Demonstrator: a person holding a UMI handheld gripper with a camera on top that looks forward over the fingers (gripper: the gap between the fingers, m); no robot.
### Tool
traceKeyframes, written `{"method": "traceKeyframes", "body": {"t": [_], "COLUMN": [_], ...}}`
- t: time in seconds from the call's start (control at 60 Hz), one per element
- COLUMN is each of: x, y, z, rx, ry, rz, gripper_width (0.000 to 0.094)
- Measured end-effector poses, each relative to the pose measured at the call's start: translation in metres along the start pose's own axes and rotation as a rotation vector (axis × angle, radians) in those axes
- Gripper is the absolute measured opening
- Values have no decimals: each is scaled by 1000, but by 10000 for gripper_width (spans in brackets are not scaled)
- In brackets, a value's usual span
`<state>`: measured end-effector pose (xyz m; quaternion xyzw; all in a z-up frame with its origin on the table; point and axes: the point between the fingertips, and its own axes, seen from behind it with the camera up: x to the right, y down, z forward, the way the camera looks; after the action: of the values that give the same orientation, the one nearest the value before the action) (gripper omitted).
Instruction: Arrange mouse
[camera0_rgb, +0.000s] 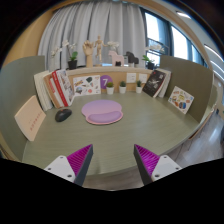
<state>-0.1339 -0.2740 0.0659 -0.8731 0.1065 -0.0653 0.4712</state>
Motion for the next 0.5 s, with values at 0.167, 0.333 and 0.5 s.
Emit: {"method": "traceKeyframes", "body": {"t": [0.167,0.333,0.5], "x": [-111,-189,-238], "y": [17,13,-5], "z": [48,97,147], "rx": [-73,-108,-118], "ry": [-121,-185,-204], "rz": [-65,-92,-97], "gripper_width": [828,825,824]}}
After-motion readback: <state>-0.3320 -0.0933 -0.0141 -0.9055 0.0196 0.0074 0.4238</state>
